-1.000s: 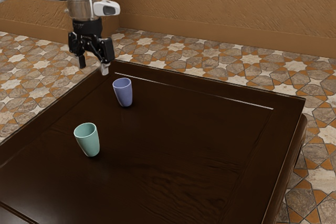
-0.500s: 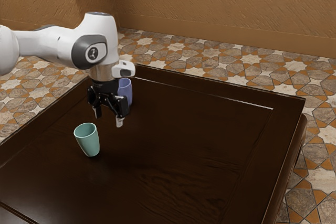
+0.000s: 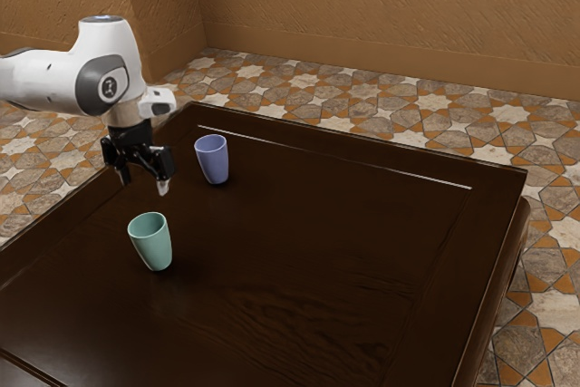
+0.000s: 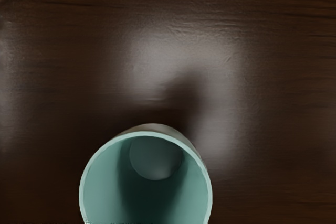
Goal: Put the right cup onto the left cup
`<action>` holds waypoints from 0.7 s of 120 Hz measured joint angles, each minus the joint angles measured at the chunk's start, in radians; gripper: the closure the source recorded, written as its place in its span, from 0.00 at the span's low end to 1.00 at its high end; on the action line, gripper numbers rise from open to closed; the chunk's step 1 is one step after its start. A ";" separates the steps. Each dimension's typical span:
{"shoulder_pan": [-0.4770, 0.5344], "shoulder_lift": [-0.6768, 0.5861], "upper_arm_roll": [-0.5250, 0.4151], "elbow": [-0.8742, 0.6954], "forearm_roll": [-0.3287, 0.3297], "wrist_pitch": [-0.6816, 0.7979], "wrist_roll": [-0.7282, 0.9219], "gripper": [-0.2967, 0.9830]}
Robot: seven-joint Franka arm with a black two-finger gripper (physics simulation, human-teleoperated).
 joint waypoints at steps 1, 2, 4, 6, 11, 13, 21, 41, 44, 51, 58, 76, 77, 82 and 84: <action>0.001 0.000 0.001 0.000 0.000 0.000 0.002 0.23; 0.002 0.000 0.002 0.000 0.000 0.001 0.003 0.23; 0.003 0.000 0.003 -0.001 0.000 0.001 0.007 0.23; 0.003 0.000 0.005 -0.002 0.000 0.002 0.010 0.23; 0.001 0.000 0.006 -0.014 -0.001 0.005 0.017 0.23; -0.001 0.000 0.006 -0.022 -0.001 0.006 0.019 0.23; -0.010 -0.001 0.007 -0.055 -0.003 0.015 0.026 0.23; -0.016 0.000 0.008 -0.129 -0.006 0.064 0.036 0.23; -0.015 0.000 0.008 -0.136 -0.008 0.072 0.036 0.23; -0.015 0.003 0.009 -0.144 -0.011 0.101 0.038 0.23; -0.020 0.007 0.008 -0.146 -0.013 0.137 0.036 0.23; -0.035 0.027 0.007 -0.161 -0.016 0.216 0.023 0.23; -0.035 0.030 0.007 -0.161 -0.016 0.219 0.023 0.23; -0.035 0.044 0.007 -0.163 -0.016 0.234 0.020 0.23; -0.034 0.049 0.007 -0.164 -0.017 0.239 0.019 0.23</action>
